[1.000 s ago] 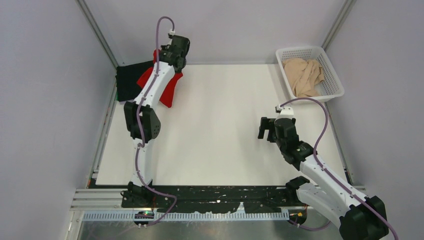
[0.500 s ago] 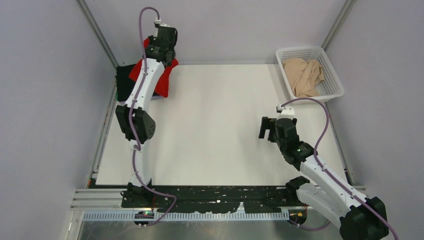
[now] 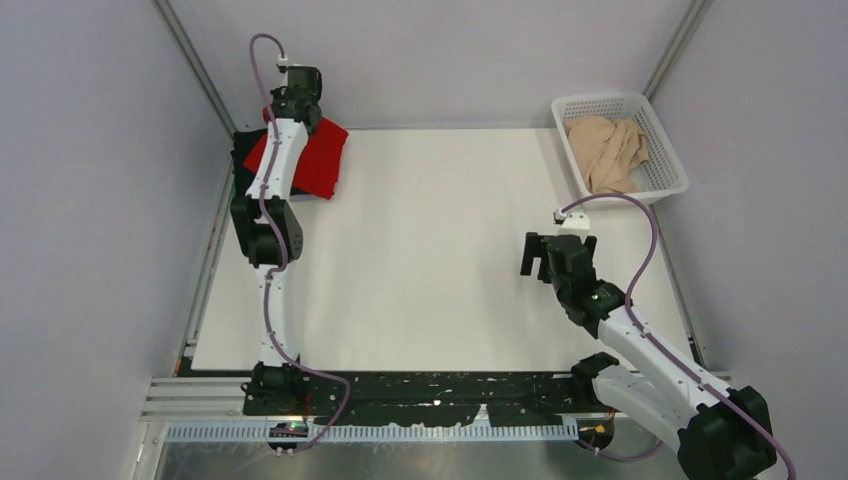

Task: Fold and stack the t-shirts
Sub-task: Put the neatly folded tshirt into the corner of the board with the left arm

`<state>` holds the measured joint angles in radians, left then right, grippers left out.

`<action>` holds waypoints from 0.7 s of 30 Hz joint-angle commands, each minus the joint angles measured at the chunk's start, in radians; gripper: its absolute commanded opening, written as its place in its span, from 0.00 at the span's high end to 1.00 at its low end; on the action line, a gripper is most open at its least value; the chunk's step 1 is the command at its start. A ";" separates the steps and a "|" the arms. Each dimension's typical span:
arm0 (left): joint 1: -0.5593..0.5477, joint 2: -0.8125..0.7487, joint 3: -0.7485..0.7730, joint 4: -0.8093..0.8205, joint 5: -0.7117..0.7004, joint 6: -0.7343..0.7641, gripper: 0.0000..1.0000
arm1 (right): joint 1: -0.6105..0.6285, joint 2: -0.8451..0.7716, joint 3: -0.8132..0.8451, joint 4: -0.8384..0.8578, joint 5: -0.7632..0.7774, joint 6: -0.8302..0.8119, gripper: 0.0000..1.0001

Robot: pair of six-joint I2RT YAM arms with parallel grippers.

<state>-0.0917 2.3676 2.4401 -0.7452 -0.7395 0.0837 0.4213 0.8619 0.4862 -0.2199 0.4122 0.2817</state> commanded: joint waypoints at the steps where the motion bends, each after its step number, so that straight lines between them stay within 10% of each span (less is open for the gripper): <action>1: 0.053 0.003 0.055 0.077 0.053 -0.076 1.00 | -0.004 0.007 0.050 0.002 0.057 -0.010 0.05; 21: 0.176 0.097 0.054 0.137 -0.007 -0.077 1.00 | -0.002 0.179 0.163 -0.053 0.098 -0.003 0.05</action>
<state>0.0471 2.4676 2.4516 -0.6697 -0.6930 0.0250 0.4213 1.0138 0.5907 -0.2771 0.4778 0.2825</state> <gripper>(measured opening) 0.055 0.954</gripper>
